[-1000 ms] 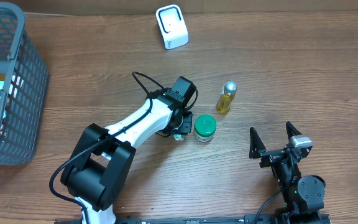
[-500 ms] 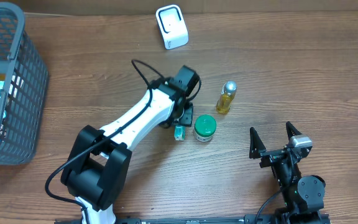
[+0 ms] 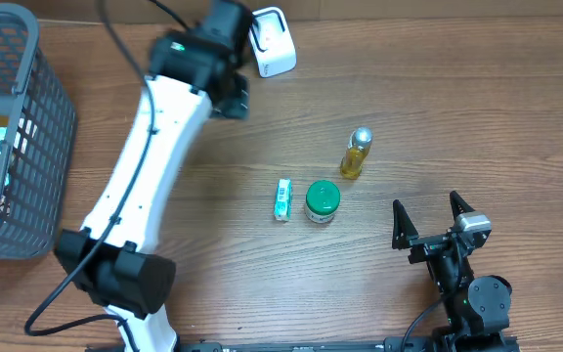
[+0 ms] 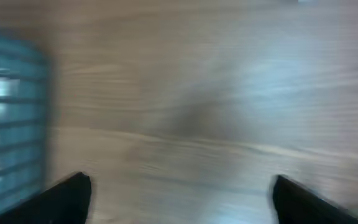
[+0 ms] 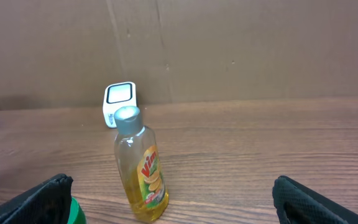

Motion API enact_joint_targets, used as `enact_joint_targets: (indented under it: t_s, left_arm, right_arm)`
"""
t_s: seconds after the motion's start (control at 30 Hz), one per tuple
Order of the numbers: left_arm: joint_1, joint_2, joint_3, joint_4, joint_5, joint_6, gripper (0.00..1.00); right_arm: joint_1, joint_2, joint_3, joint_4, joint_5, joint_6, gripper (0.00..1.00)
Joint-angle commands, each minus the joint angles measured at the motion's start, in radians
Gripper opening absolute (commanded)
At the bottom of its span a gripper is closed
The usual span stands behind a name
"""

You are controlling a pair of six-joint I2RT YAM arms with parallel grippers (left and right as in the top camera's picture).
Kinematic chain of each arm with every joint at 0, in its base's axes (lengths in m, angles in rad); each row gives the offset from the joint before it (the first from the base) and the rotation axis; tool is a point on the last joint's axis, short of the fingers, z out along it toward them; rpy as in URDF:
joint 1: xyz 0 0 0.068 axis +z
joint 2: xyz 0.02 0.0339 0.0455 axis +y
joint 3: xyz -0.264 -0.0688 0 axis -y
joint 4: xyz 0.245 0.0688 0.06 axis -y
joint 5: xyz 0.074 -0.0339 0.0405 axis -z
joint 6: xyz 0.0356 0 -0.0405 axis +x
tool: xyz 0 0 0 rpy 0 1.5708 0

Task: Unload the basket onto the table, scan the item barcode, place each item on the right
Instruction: 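Release the Kleenex pack on the table and raise the left gripper, then reach the left gripper into the grey basket and grasp the green wipes pack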

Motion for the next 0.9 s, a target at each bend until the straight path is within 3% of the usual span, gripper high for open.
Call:
enact_joint_targets:
  t_s: [0.0, 0.2, 0.33, 0.5, 0.7, 0.87]
  left_arm:
    - [0.069, -0.010, 0.154, -0.030, -0.225, 0.042, 0.98]
    - [0.259, -0.017, 0.335, 0.006, -0.315, 0.132, 0.99]
    - [0.396, -0.016, 0.335, 0.080, -0.295, 0.177, 1.00]
    - [0.629, -0.012, 0.335, 0.135, -0.099, 0.185, 1.00]
    - [0.919, 0.045, 0.305, 0.209, 0.255, 0.323, 1.00]
    - [1.015, 0.160, 0.193, 0.224, 0.269, 0.418, 1.00]
  right_arm:
    - [-0.004, -0.007, -0.010, 0.006, 0.000, 0.007, 1.00]
    - [-0.004, -0.007, -0.010, 0.006, 0.000, 0.007, 1.00]
    - [-0.004, -0.007, -0.010, 0.006, 0.000, 0.007, 1.00]
    - [-0.004, -0.007, -0.010, 0.006, 0.000, 0.007, 1.00]
    - [-0.004, -0.007, -0.010, 0.006, 0.000, 0.007, 1.00]
    - [-0.004, -0.007, -0.010, 0.006, 0.000, 0.007, 1.00]
